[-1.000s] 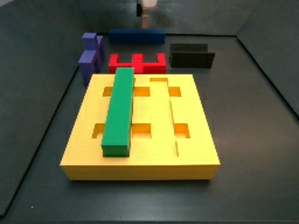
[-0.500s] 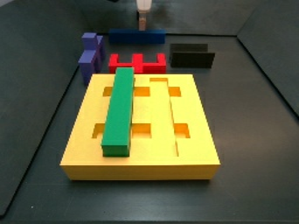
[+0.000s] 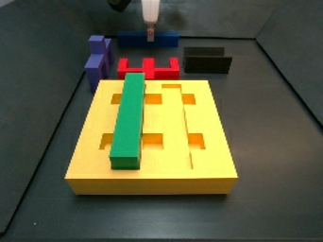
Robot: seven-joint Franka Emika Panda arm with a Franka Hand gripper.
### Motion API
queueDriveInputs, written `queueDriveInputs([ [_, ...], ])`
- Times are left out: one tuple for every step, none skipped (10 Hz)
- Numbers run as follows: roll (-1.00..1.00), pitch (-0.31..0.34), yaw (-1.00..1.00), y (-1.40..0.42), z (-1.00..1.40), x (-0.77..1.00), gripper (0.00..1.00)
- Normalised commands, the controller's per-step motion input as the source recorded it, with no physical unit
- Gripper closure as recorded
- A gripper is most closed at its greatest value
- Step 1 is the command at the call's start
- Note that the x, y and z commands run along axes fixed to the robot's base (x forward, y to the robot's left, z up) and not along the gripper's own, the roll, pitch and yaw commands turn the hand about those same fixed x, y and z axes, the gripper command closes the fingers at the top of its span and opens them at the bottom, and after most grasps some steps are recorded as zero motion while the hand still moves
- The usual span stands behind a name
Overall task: Pick up the blue object. Move up. Move to above the board. Insert the blue object.
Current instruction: Pick up the blue object.
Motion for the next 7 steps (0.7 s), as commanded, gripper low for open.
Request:
queueDriveInputs([
  [0.01,-0.04,-0.15,0.0,-0.19,-0.1,0.0],
  [0.0,-0.037,-0.15,0.0,-0.2,-0.09,0.0],
  [0.0,-0.046,-0.15,0.0,-0.23,-0.09,0.0],
  [0.0,-0.023,-0.14,0.0,-0.17,-0.05,0.0],
  [0.0,0.0,-0.09,0.0,0.0,0.0,0.0],
  [0.0,0.0,0.0,0.0,0.0,0.0,0.0],
  [0.0,0.0,0.0,0.0,0.0,0.0,1.0],
])
